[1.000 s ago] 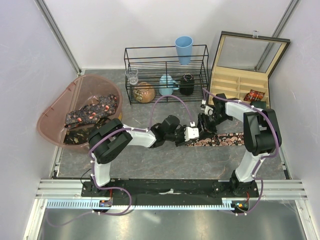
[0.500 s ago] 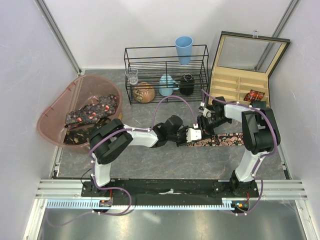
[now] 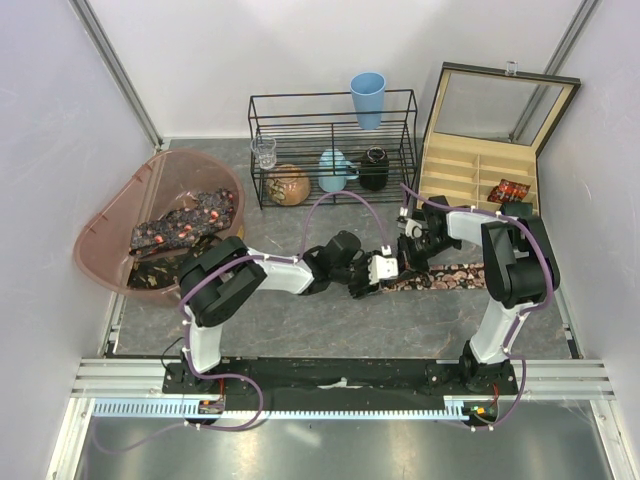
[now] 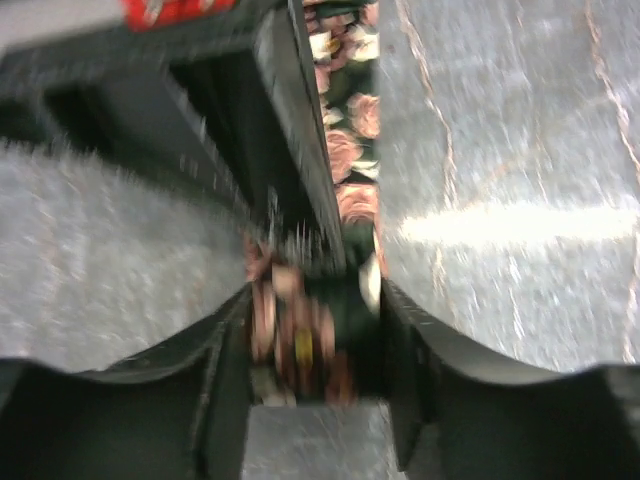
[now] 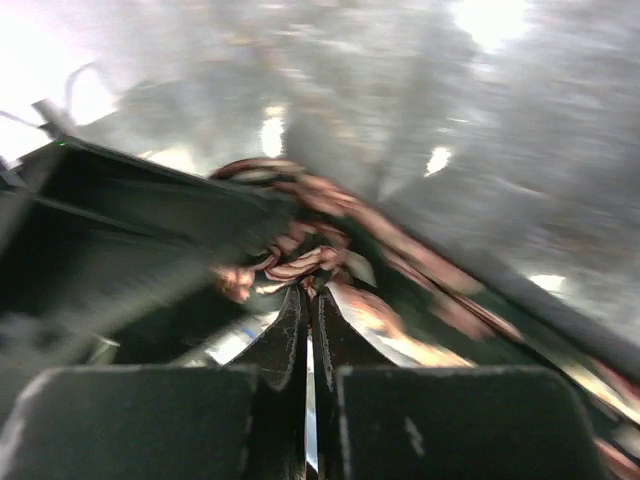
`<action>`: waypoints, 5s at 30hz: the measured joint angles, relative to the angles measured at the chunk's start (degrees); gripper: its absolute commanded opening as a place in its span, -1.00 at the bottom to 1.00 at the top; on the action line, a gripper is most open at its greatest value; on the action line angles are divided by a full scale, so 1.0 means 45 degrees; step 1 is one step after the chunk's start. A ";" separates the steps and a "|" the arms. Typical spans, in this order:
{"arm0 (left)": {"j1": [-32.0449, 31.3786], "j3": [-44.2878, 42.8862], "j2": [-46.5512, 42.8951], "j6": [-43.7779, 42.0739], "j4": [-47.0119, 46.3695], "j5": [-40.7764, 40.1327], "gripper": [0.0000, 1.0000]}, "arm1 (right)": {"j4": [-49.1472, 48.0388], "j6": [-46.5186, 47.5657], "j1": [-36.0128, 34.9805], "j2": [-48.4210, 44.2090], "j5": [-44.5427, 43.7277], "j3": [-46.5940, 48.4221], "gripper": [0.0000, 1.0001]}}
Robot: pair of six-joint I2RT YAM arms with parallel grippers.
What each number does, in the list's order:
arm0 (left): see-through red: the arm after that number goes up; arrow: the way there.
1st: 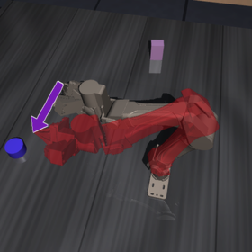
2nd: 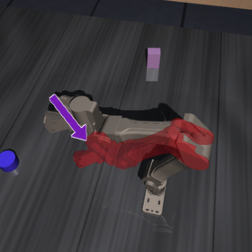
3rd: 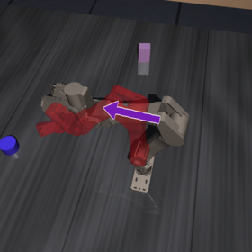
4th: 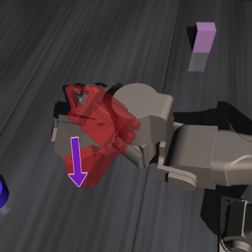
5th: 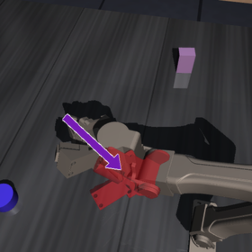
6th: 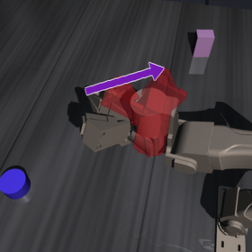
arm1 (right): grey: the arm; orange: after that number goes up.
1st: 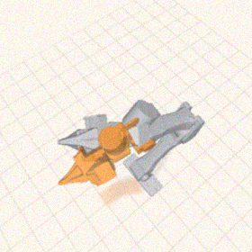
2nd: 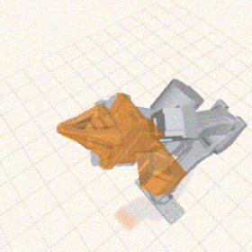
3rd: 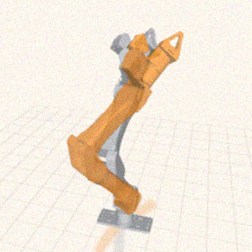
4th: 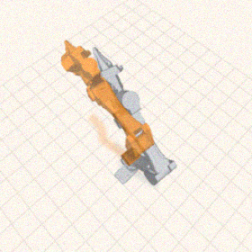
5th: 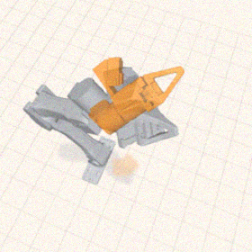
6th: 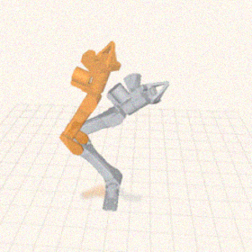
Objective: Roll the ties
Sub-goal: Roll the tie at the center of the board.
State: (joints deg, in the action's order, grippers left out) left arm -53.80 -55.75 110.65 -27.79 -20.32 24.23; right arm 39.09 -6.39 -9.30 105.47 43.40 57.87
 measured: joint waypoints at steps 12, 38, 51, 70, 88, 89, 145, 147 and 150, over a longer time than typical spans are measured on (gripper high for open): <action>0.1248 0.1632 -0.0646 0.2545 -0.2307 0.2098 0.59 | -0.0223 -0.0641 -0.0068 -0.0194 -0.1914 -0.0277 -1.00; 0.0301 -0.0005 0.1127 0.3089 -0.2890 0.1302 -0.68 | -0.0253 -0.0714 -0.0175 -0.0330 -0.1967 -0.0282 -0.89; 0.0311 0.1015 0.0369 0.2424 -0.2905 0.1010 -0.89 | 0.0612 0.0282 0.0729 -0.1064 -0.2181 0.0661 -0.47; 0.0593 0.0981 -0.0457 0.3143 -0.2370 0.0884 -0.88 | 0.0748 0.0330 0.0670 -0.0296 -0.3162 0.0437 -0.53; 0.0495 -0.0461 0.0189 0.2283 0.0379 -0.0087 -0.86 | 0.0369 0.0063 0.0427 -0.1073 -0.0933 0.0432 -0.07; 0.0495 -0.0505 0.0209 0.2254 0.0423 -0.0112 -0.86 | 0.0267 -0.0039 0.0325 -0.1073 -0.0767 0.0432 -0.07; 0.2045 0.2239 0.1836 0.6615 -0.8616 0.3366 0.36 | -0.2030 -0.0291 -0.0714 -0.0282 -0.1535 -0.0228 -0.57; 0.1996 0.2064 0.1967 0.6732 -0.8811 0.3366 0.33 | -0.2011 -0.0291 -0.0729 -0.0277 -0.1564 -0.0204 -0.56; 0.1855 0.1860 0.2225 0.6892 -0.9005 0.3351 0.26 | -0.1996 -0.0296 -0.0733 -0.0277 -0.1588 -0.0194 -0.56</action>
State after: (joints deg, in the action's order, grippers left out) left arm -45.45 -47.37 120.66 3.22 -60.84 39.31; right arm 30.11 -7.73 -12.60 104.22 36.25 56.99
